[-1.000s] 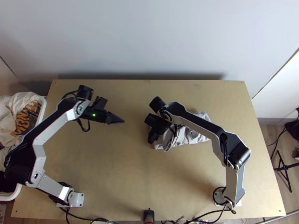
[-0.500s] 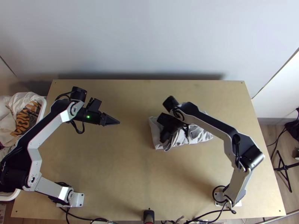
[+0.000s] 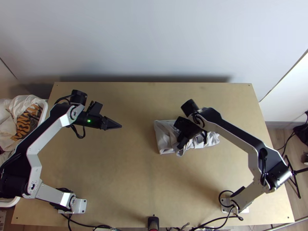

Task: Fold the t-shirt

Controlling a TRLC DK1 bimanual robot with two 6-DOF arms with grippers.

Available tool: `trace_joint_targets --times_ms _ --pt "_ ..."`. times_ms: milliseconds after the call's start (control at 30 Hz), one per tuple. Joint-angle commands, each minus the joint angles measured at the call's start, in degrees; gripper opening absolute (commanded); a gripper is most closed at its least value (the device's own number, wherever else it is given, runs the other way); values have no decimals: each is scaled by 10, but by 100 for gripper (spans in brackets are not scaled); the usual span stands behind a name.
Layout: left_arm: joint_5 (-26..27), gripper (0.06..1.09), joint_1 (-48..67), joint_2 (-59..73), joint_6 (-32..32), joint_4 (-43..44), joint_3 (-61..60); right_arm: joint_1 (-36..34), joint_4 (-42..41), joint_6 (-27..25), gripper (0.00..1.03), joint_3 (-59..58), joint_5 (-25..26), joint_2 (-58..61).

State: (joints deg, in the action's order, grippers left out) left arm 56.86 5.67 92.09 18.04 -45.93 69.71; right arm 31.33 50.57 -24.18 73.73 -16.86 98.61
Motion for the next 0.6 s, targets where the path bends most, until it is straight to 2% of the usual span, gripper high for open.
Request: trace_joint_targets --times_ms 0,200,433,567 --pt "0 9 -9 -2 3 1 -2 -33 -9 -35 4 -25 47 -32" --pt "1 9 -26 2 6 1 0 -92 -66 -69 4 -114 98 -81" --pt "1 9 -13 8 9 -6 0 -238 -151 -74 4 -161 98 -111" --pt "0 9 20 11 9 -11 -4 -283 -183 -76 5 -163 98 -111"
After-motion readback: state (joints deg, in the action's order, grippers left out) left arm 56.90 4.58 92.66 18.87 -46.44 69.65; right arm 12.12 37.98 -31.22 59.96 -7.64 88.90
